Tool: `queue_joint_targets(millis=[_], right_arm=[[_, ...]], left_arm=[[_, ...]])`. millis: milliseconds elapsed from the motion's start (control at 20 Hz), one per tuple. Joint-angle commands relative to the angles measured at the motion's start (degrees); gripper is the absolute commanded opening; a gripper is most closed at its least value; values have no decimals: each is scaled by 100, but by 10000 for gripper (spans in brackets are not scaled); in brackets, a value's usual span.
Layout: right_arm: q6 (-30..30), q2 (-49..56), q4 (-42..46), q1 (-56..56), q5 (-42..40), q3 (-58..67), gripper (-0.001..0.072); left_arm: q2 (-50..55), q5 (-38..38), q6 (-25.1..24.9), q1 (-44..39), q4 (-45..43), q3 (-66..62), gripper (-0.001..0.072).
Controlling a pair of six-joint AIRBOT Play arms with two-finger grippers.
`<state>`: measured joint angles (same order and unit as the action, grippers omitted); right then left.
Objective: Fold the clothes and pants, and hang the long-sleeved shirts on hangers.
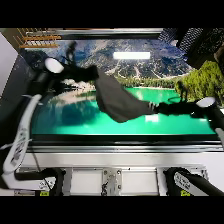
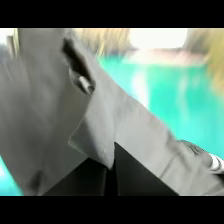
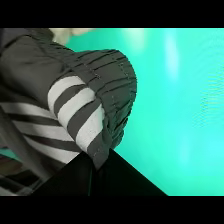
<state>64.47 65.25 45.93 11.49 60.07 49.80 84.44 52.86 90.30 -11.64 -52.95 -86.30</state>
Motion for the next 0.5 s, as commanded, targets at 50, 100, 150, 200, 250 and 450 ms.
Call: queue_joint_targets(millis=[50, 100, 150, 200, 250, 450], right_arm=[[61, -1167, 308, 20, 697, 1996, 14], [199, -1473, 306, 20, 675, 2378, 14], [295, -1738, 293, 20, 656, 2660, 14], [398, -2013, 291, 20, 629, 2870, 15], [514, -2286, 291, 22, 619, 2988, 14], [946, -3128, 293, 22, 763, 3016, 14]], left_arm=[[-1703, 11, -138, 627, 2, -483, 4], [-2098, -4, -181, 715, 2, -649, 4], [-2448, -9, -240, 772, 0, -791, 4], [-2800, -20, -308, 820, -2, -922, 4], [-3097, -24, -356, 837, -2, -1014, 4], [-4175, -157, -400, 835, -2, -903, 4]])
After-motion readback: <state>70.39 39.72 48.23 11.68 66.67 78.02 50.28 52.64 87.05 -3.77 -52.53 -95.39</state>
